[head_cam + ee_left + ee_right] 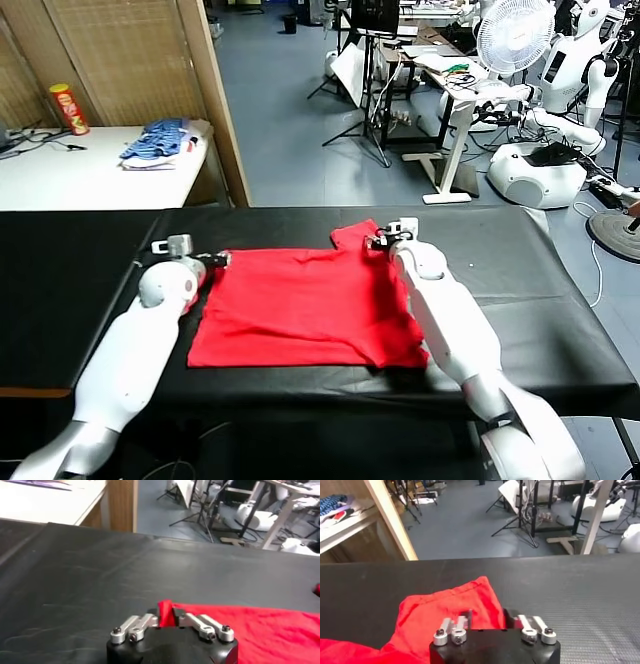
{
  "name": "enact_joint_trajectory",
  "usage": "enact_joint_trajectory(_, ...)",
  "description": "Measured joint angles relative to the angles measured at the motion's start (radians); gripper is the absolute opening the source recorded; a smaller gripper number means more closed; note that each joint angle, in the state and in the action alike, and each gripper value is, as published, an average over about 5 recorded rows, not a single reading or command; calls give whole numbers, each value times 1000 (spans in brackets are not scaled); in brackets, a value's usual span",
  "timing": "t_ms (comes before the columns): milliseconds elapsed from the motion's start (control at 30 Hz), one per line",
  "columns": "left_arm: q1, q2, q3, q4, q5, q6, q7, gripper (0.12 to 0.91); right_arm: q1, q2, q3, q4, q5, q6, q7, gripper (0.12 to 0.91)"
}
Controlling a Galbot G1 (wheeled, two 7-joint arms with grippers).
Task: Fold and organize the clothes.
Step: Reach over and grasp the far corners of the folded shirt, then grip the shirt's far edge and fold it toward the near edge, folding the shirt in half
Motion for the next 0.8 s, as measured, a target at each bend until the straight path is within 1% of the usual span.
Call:
enact_joint_trajectory(67,0,-1,0,-1,10,-7,3,128,-14,-9,0,31,-5,6,-5,124)
enact_joint_trajectory(167,6,0,-4,-9,27,-15,4,126,-42,-28,1,95,-6,23,-23,123)
enact_joint_trajectory(267,19,9,-15,-30,36,-18,0,126,-79,-54,8,174,13,34,-39,123)
enact_joint_trajectory(433,59,36,-41,-109,25,-14,-21,126,-150,-108,35,324,67,16,-36,123)
enact_joint_trajectory(567,118,65,-72,-222,23,-8,-38,126,-209,-152,54,440,105,-24,-16,123)
enact_joint_trajectory(700,207,94,-111,-342,28,-7,-56,126,-267,-196,72,537,171,-85,33,123)
enact_joint_trajectory(800,276,110,-140,-415,32,-6,-73,126,-308,-226,84,597,229,-128,60,123)
